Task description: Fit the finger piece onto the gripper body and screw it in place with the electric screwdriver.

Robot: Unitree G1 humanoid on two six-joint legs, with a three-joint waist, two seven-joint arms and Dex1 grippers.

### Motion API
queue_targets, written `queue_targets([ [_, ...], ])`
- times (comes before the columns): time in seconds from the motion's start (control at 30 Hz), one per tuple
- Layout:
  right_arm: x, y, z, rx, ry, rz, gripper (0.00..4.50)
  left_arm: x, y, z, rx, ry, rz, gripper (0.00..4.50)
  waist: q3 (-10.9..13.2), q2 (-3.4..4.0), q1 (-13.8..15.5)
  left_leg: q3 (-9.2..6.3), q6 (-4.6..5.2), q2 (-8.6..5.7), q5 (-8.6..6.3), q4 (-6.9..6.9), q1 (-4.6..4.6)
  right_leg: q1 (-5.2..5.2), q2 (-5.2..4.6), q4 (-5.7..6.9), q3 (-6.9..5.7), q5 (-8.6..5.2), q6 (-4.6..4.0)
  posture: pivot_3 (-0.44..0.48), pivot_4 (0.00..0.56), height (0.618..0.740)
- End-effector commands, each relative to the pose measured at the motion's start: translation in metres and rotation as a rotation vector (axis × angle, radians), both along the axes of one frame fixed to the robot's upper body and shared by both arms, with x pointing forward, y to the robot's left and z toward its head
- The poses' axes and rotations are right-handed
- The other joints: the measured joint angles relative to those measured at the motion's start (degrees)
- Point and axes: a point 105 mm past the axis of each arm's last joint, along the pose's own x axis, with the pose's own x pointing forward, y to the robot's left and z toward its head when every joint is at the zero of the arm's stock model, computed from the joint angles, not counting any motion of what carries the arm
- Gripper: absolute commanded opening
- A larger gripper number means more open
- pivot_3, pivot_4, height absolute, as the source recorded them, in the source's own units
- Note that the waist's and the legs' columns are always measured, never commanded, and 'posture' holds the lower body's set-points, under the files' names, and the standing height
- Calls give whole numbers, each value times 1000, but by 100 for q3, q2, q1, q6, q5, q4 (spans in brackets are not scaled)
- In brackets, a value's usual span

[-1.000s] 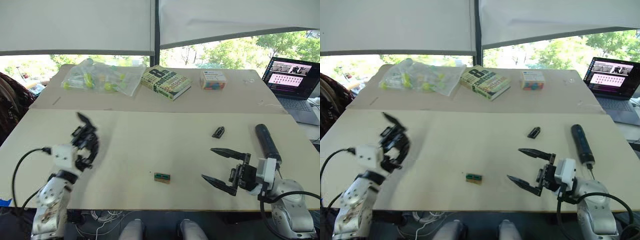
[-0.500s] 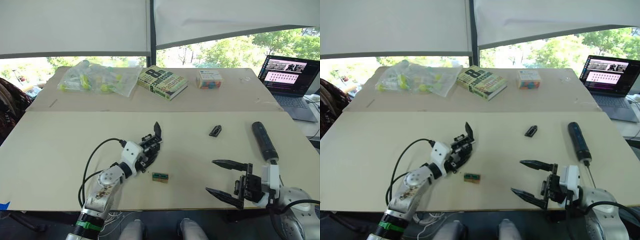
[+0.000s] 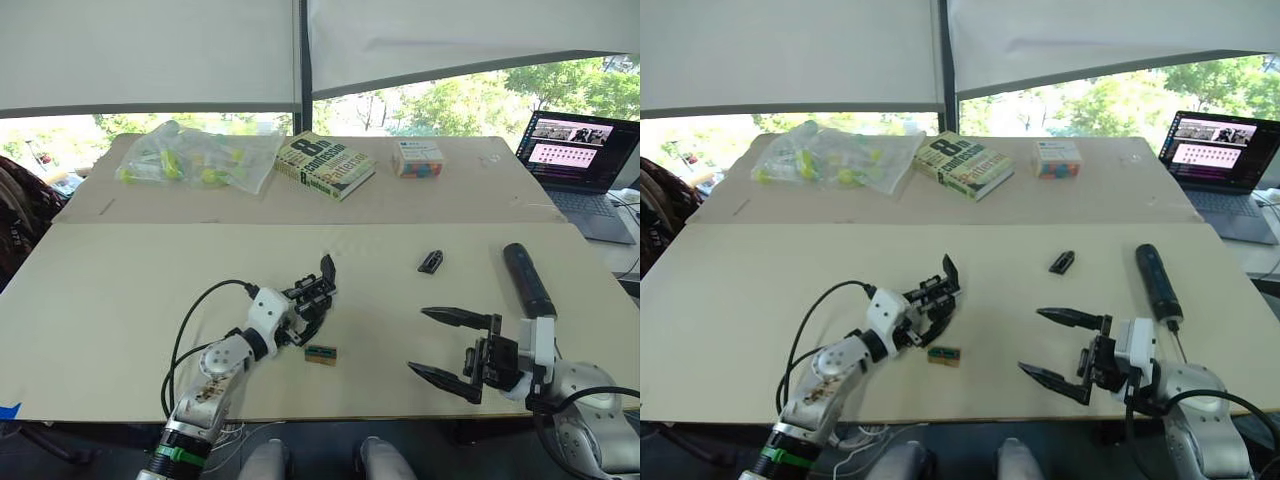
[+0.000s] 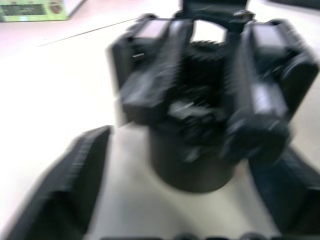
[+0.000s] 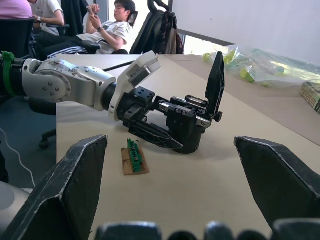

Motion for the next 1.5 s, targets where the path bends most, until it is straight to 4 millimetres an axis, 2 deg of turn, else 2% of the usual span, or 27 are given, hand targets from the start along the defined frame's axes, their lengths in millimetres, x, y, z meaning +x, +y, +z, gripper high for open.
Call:
queue_targets([
  [0.03,-4,-2,4,3,10,16,4500,-7,15,7,46,-22,-65,4438,0,1,-14,0,0,0,0,0,0,0,0,0,0,0,0,0,150,740],
  [0.17,-8,-4,2,-14,47,41,4500,-20,34,4,126,33,-240,4438,2,11,-33,0,0,4,0,-1,3,0,4,3,-1,-1,-2,0,150,740],
  [0.3,-10,-7,4,-17,50,17,4500,-12,49,5,161,53,-304,4438,2,17,-18,1,0,1,0,0,3,1,-1,1,-1,-1,-2,0,150,740],
  [0.4,-16,-6,4,-15,49,11,4500,-5,50,6,145,68,-344,4438,2,17,12,1,1,1,0,0,0,0,0,-2,-3,-2,0,0,150,740],
  [0.73,-31,-3,9,-12,36,-71,4500,29,29,19,114,36,-505,4438,3,15,47,2,2,-8,-1,2,-3,2,-1,-1,-4,-3,5,0,150,740],
  [0.93,-34,-17,10,-27,13,-169,4500,33,10,17,125,15,-587,4438,4,13,25,4,3,-10,0,3,-4,3,1,0,-3,-3,6,0,150,740],
  [1.17,-37,-9,16,-13,-2,-190,4500,36,1,10,137,3,-613,4438,4,13,14,2,3,-10,0,4,-4,2,3,1,-1,-3,9,0,150,740],
  [1.33,-41,-10,16,-32,13,-195,4500,38,-5,20,45,-50,-583,2282,6,9,30,2,3,-11,0,4,-6,2,2,1,-1,-6,16,0,150,740],
  [1.5,-41,-12,17,-28,4,-219,4500,25,7,17,-3,-64,-444,2291,5,11,-27,0,10,-7,-5,4,-7,0,0,4,2,-4,14,0,150,740],
])
